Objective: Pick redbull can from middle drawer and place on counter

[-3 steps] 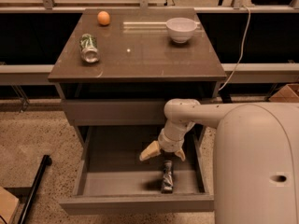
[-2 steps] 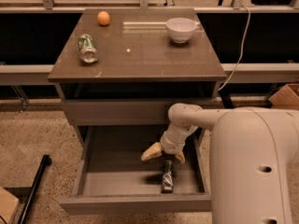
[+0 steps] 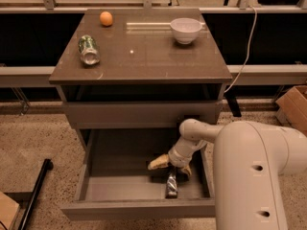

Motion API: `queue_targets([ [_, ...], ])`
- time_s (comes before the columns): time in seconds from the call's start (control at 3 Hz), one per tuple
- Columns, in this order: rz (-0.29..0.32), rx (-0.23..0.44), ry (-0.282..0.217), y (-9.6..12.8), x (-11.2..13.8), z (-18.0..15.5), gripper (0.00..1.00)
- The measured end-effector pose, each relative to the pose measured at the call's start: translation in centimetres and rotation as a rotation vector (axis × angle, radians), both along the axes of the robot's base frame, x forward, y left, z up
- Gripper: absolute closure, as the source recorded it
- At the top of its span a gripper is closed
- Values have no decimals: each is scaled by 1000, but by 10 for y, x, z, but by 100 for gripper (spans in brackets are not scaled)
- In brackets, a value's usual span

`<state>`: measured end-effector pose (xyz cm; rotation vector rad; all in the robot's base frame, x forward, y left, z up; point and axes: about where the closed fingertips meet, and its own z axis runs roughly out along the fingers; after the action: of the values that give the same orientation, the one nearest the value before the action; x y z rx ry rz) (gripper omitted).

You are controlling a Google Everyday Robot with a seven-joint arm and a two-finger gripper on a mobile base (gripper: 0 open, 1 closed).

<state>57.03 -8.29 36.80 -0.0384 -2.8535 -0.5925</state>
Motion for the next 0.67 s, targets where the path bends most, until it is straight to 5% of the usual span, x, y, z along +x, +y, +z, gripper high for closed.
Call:
queue_targets([
  [0.67,-16,7,12,-1,-1,0,37],
])
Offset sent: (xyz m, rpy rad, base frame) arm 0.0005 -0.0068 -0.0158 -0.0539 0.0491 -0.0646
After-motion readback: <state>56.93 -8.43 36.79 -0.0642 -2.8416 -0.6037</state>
